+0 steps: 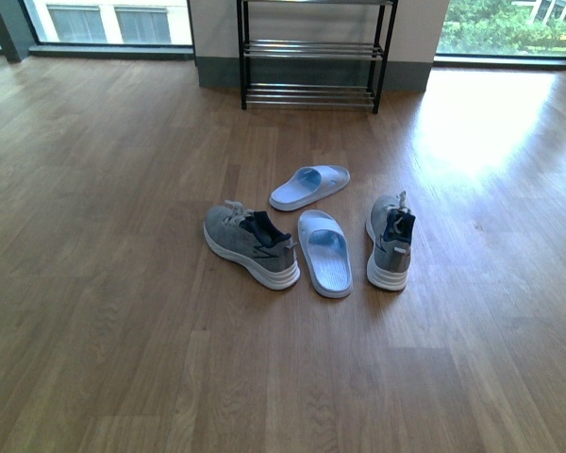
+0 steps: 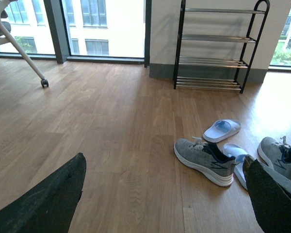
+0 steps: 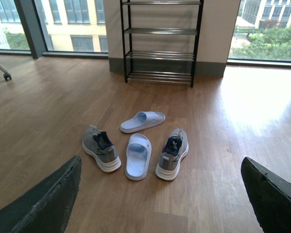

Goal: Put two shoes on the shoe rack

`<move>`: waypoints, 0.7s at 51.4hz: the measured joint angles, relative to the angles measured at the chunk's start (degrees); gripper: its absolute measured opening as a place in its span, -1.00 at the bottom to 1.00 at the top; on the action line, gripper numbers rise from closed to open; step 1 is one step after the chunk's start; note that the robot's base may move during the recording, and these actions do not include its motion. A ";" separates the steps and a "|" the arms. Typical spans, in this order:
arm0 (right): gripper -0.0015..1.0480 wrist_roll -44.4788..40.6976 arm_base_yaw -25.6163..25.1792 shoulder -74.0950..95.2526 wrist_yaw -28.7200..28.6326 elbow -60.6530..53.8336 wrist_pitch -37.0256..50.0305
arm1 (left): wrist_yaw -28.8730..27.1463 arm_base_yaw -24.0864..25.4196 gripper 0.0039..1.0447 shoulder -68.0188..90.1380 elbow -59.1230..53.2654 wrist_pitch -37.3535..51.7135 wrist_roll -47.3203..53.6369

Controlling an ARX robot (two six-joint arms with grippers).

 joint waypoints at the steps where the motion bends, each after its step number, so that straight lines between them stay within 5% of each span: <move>1: 0.82 0.00 0.00 -0.02 0.00 0.00 0.00 | -0.02 0.00 0.83 0.00 0.00 0.00 0.00; 36: 0.82 0.00 0.00 -0.02 0.00 0.00 0.00 | 0.00 0.00 0.83 0.00 0.00 0.00 0.00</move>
